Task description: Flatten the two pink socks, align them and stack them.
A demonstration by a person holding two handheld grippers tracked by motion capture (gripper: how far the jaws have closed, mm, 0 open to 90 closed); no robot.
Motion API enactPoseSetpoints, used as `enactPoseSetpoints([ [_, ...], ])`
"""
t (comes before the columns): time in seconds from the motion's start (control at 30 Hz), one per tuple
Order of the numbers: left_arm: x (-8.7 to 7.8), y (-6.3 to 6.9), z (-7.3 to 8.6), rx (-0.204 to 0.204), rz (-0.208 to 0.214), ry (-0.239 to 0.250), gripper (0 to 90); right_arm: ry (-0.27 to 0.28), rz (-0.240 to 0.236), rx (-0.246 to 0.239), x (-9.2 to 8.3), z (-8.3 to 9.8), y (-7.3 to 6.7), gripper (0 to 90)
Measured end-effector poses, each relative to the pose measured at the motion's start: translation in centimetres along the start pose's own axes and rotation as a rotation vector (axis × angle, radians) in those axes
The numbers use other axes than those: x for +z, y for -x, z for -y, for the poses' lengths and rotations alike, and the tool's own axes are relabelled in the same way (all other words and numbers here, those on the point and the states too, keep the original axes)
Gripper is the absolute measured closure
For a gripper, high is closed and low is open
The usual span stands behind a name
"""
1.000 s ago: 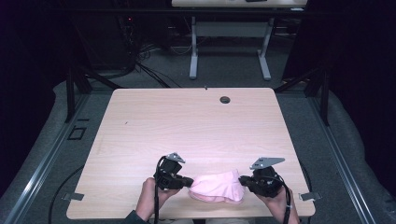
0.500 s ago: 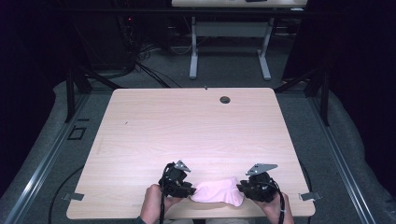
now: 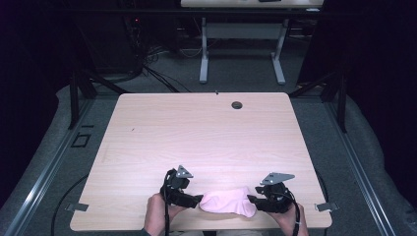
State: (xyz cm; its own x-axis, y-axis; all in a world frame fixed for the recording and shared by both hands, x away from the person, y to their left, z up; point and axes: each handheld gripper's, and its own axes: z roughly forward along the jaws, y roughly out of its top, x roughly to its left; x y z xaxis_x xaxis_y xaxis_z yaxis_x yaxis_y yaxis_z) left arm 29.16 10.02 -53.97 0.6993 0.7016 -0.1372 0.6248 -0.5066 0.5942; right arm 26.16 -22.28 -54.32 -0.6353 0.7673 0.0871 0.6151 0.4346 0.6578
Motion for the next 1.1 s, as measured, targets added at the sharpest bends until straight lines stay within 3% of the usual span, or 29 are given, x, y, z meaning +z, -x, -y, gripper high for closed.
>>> enactPoseSetpoints([
  [0.13,-1.1,-0.8,0.3,-0.022,-0.034,0.029,14.9,0.050,0.021,0.007,-1.0,-0.2,0.5,27.2],
  [0.27,-2.2,-1.8,0.8,-0.034,-0.081,0.053,10.4,0.083,0.051,0.021,-1.8,-0.3,1.3,14.6],
  [0.33,-2.8,-2.4,1.2,-0.044,-0.103,0.057,8.8,0.111,0.055,0.029,-2.2,-0.2,1.7,13.6],
  [0.53,-4.2,-4.5,2.8,-0.109,-0.160,0.075,4.5,0.126,0.103,0.041,-3.4,0.2,2.9,5.3],
  [0.73,-5.0,-6.4,4.5,-0.170,-0.207,0.085,0.4,0.137,0.139,0.070,-4.2,0.8,4.2,2.7],
  [1.1,-4.4,-9.2,8.2,-0.251,-0.265,0.056,0.0,0.104,0.223,0.136,-3.3,3.1,7.1,0.0],
])
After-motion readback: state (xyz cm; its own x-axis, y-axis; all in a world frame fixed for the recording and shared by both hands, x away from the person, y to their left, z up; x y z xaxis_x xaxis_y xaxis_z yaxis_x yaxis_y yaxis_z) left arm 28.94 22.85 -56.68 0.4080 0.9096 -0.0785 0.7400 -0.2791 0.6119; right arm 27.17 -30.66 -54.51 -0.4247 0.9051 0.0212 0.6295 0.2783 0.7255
